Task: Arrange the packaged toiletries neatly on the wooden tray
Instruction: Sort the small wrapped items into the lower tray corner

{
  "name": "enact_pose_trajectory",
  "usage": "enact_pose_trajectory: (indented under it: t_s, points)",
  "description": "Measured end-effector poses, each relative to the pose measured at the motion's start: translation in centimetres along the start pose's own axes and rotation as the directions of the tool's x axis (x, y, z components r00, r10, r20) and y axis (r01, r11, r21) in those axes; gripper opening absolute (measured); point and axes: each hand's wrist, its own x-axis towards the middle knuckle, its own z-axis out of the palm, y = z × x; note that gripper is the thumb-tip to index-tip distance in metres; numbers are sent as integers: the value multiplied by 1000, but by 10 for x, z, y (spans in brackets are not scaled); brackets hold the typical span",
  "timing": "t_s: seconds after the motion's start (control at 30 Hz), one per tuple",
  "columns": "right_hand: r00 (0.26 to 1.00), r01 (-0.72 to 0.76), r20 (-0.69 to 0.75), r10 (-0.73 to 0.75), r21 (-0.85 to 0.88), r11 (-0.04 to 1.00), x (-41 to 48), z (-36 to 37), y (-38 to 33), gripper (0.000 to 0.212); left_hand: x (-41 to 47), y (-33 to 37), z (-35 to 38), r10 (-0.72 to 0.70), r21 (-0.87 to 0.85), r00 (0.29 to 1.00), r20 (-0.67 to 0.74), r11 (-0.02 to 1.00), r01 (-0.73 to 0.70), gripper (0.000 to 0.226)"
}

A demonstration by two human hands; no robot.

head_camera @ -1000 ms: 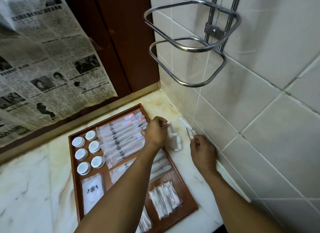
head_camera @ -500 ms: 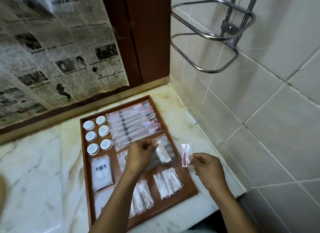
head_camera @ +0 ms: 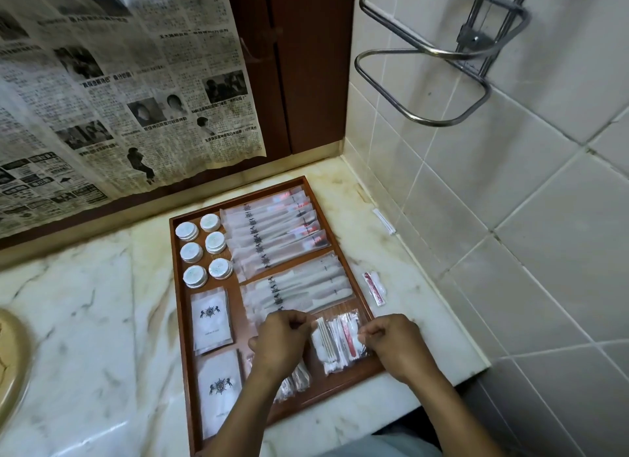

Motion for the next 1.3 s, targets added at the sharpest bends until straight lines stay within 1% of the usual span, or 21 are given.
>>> enact_pose_trajectory:
  t_s: [0.07,0.13,0.27,0.4,0.53,0.63,0.73,0.93,1.07,1.3]
  points:
    - [1000,-8,6,8,-23,1000,-1,3,-1,23,2,-3,3,0,-3,1000,-3,1000,0,12]
    - [1000,-11,-2,11,-50,999,-2,6,0,22,3,-5,5,-3,15,999,-42,1000,3,12]
    - [998,2,-56,-10,-140,990,-6,11,1,16,-2,-2,8,41,155,993,-113,988,-23,12]
    - [992,1,-120,-29,-222,975,-9,16,0,13,0,-3,10,57,203,992,-109,978,-34,9]
    - [981,49,-166,-105,-308,950,-10,17,0,6,2,-5,10,97,246,989,-107,967,-69,7]
    - [972,76,-189,-141,-316,946,-9,18,0,6,4,-6,11,115,255,988,-105,963,-85,7]
    - [971,78,-191,-141,-305,949,-9,18,1,8,4,-5,11,134,263,985,-106,959,-102,7]
    - [972,83,-190,-141,-285,955,-9,17,2,14,2,-8,8,160,271,979,-127,955,-121,16]
    - [971,97,-182,-156,-298,950,-8,17,2,12,1,-9,4,162,235,979,-123,963,-130,15]
    - [970,107,-174,-171,-328,939,-8,17,2,11,-2,-5,5,189,282,977,-93,946,-156,18]
